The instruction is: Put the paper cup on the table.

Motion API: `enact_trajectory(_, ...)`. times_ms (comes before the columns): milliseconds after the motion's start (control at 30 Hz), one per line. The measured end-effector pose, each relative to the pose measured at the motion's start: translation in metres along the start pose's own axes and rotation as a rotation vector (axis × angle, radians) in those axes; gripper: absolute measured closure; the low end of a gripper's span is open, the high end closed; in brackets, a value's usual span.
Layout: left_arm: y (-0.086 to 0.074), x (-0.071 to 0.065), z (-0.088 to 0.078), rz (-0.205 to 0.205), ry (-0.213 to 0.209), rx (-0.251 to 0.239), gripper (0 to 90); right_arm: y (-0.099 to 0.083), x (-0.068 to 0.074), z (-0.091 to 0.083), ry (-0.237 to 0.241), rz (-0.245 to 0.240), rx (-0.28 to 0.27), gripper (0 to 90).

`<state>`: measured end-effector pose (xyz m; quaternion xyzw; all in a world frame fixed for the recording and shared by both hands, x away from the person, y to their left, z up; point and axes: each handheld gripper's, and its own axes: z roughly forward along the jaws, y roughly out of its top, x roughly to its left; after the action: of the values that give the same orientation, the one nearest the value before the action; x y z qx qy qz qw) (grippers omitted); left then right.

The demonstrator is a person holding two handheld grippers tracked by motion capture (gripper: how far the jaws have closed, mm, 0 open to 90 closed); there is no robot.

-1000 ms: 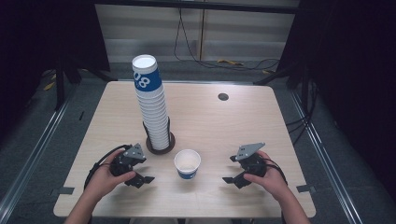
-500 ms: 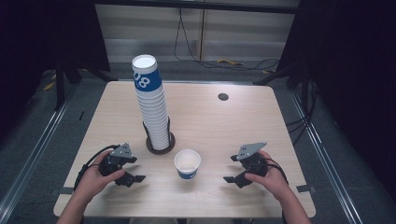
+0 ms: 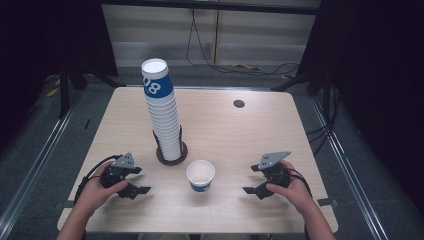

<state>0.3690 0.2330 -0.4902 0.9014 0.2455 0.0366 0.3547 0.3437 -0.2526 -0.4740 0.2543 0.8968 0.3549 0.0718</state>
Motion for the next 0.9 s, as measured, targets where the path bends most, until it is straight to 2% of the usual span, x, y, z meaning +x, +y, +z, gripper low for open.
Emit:
enact_trajectory(267,-0.007,0.005,0.001,-0.014,0.009,0.000,17.8,-0.007,-0.007,-0.002,-0.015,0.012,0.000,13.4)
enact_trajectory(500,-0.011,0.009,0.001,0.002,0.032,0.012,17.8,-0.013,-0.012,-0.003,-0.028,0.022,0.001,13.4)
enact_trajectory(567,-0.013,0.009,0.002,-0.013,0.034,0.010,17.8,-0.015,-0.013,-0.003,-0.034,0.030,-0.004,13.4)
enact_trajectory(800,-0.017,0.012,0.002,0.007,0.059,0.003,17.5,-0.024,-0.019,-0.003,-0.064,0.028,-0.004,13.4)
enact_trajectory(900,-0.018,0.013,0.002,0.037,0.070,0.004,15.4,-0.026,-0.020,-0.001,-0.077,0.024,0.006,13.4)
